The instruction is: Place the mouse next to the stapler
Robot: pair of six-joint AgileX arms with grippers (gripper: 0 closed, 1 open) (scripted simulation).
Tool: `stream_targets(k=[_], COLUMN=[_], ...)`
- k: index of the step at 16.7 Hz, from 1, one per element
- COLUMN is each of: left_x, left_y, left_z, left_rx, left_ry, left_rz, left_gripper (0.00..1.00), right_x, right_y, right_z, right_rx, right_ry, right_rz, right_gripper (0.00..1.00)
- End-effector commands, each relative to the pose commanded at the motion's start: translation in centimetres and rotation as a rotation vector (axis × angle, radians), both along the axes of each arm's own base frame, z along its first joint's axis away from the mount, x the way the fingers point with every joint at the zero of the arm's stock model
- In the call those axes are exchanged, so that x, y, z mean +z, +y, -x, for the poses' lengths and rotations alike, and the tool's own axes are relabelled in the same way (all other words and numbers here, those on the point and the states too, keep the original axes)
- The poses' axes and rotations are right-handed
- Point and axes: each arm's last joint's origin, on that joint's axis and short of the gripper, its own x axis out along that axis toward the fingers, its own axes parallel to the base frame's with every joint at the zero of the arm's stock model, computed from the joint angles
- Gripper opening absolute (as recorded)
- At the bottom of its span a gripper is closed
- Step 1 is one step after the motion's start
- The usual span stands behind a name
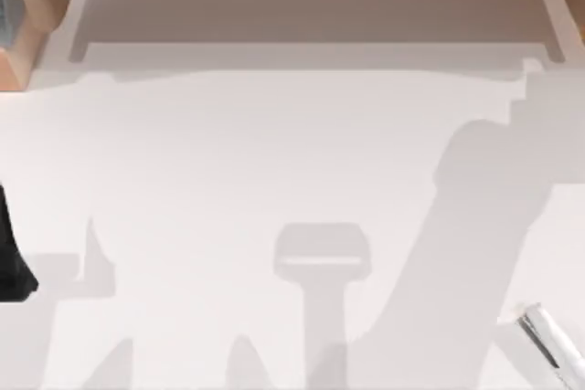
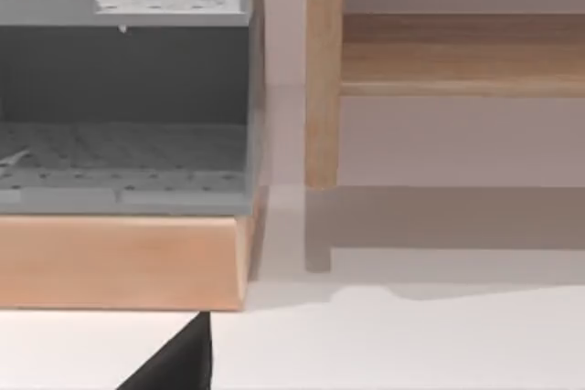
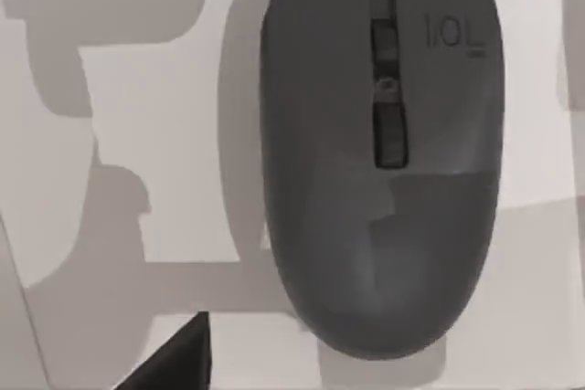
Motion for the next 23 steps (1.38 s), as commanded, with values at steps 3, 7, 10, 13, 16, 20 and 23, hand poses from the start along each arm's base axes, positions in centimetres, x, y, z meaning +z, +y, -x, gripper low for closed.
stream_targets(k=[3, 7, 10, 13, 16, 20, 23], left_x=[0.0, 0.0, 0.0, 0.0, 0.0, 0.0, 0.0], left_y=[0.0, 0.0, 0.0, 0.0, 0.0, 0.0, 0.0], left_z=[0.0, 0.0, 0.0, 0.0, 0.0, 0.0, 0.0], left_rx=[0.0, 0.0, 0.0, 0.0, 0.0, 0.0, 0.0], left_ry=[0.0, 0.0, 0.0, 0.0, 0.0, 0.0, 0.0], left_rz=[0.0, 0.0, 0.0, 0.0, 0.0, 0.0, 0.0], left_gripper=[1.0, 1.0, 1.0, 1.0, 1.0, 1.0, 1.0], right_x=[-3.0, -4.3, -4.3, -4.4, -4.9, -5.5, -5.7], right_y=[-0.2, -0.1, -0.1, -0.4, -0.3, -0.3, -0.2], right_z=[-1.5, -2.2, -2.2, -2.1, -2.2, -2.3, -2.3], right_rx=[0.022, 0.038, 0.038, 0.033, 0.036, 0.037, 0.036], right_ry=[0.047, 0.064, 0.064, 0.065, 0.066, 0.065, 0.063], right_rz=[-0.022, -0.032, -0.032, -0.032, -0.032, -0.032, -0.031], right_gripper=[1.0, 1.0, 1.0, 1.0, 1.0, 1.0, 1.0])
